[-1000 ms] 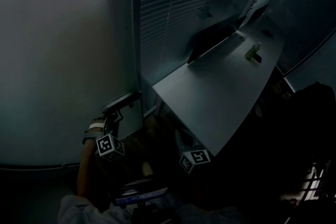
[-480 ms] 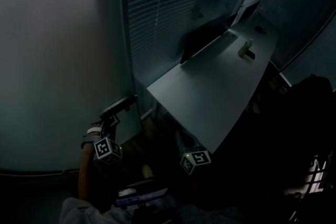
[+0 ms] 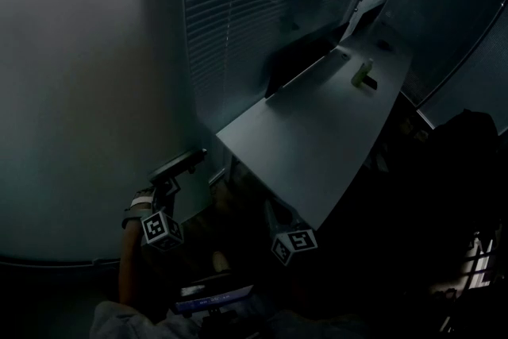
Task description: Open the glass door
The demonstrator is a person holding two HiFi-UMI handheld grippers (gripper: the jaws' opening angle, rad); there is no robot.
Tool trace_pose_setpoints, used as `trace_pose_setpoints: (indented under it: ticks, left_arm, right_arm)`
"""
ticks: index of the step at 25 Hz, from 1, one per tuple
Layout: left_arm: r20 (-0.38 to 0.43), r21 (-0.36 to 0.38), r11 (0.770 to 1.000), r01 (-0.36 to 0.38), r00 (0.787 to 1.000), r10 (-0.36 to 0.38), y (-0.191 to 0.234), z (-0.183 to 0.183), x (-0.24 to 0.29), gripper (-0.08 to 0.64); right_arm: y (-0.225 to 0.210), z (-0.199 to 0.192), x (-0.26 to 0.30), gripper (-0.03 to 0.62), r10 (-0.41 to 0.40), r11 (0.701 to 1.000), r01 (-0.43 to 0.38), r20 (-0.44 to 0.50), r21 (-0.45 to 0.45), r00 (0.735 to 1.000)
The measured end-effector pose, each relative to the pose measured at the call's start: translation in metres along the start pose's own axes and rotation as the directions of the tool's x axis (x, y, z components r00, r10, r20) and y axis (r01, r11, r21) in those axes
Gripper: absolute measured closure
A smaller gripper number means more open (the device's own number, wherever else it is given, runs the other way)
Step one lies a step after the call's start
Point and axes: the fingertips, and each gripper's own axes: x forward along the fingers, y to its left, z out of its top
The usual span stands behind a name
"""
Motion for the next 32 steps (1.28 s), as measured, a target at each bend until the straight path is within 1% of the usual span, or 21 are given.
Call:
trace_pose_setpoints:
  ticks: [12, 22, 26, 29, 32]
  left_arm:
    - [0.02, 0.021, 1.0, 0.014, 1.0, -0.014, -0.018, 0.011, -0.019, 0.551]
    - [0.04, 0.046, 0.999, 0.01, 0.999, -0.012, -0.035, 0.017, -0.028, 0.551]
    - [0.042, 0.048, 0.999, 0.026, 0.999, -0.028, -0.045, 0.021, -0.035, 0.551]
    - [0.05, 0.035, 0.998, 0.045, 0.998, -0.047, -0.054, 0.024, -0.039, 0.551]
    - [0.049, 0.055, 0.998, 0.034, 0.998, -0.037, -0.058, 0.027, -0.044, 0.551]
  right_arm:
    - [0.003, 0.003, -0.032, 0.591, -0.023, 1.0, 0.023, 0.018, 0.003, 1.0]
    - [0.005, -0.004, -0.058, 0.591, -0.038, 0.999, 0.038, 0.03, 0.002, 0.999]
    - [0.007, -0.008, -0.071, 0.591, -0.044, 0.999, 0.044, 0.038, 0.002, 0.998]
    - [0.007, -0.008, -0.084, 0.591, -0.053, 0.999, 0.053, 0.041, 0.002, 0.998]
    - [0.005, -0.009, -0.096, 0.591, -0.067, 0.998, 0.067, 0.045, 0.005, 0.997]
